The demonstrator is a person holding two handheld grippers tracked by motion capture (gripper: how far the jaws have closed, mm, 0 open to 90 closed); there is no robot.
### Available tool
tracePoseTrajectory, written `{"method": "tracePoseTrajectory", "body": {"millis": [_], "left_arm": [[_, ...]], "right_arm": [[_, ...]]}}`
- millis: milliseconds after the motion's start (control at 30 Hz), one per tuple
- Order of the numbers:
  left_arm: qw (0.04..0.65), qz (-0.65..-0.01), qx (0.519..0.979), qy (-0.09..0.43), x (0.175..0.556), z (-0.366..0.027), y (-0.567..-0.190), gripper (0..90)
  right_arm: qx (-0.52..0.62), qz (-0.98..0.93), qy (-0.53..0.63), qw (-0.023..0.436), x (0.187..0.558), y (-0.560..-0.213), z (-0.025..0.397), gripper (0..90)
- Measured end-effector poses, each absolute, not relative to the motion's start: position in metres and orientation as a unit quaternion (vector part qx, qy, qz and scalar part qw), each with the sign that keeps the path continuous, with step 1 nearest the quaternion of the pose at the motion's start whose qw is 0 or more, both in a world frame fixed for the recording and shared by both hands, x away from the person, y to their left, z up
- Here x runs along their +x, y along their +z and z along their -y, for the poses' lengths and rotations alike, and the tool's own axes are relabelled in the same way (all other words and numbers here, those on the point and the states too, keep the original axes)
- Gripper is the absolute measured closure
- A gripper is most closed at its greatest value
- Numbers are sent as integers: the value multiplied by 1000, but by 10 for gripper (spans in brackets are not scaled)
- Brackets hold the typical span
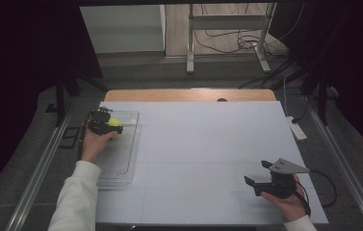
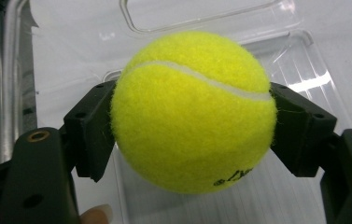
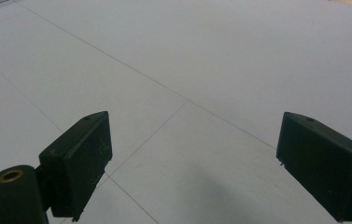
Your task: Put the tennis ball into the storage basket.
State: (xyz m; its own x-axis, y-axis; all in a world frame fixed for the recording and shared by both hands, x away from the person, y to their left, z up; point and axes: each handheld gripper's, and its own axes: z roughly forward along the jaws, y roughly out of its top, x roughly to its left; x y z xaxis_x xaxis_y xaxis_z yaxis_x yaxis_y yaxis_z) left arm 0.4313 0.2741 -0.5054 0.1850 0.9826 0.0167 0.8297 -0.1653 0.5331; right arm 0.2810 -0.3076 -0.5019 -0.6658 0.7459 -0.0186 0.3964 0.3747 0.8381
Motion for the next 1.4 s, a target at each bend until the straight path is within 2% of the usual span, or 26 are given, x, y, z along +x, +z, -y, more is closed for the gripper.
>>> {"method": "tracePoseTrajectory", "body": {"millis": [167,500,1000,1400], "left_arm": [[186,-604,751,192,432,-270,-508,255],[181,-599,755,193,433,-268,-509,247],[226,-601,740,200,428,-271,-500,154],[284,-589,727,210,419,-276,-487,143]], "right_arm": [[354,-804,432,202,281,-502,307,108],[355,-804,432,203,281,-502,308,108],[355,-804,431,205,280,-501,308,108],[357,-803,431,206,280,-501,308,108]]}}
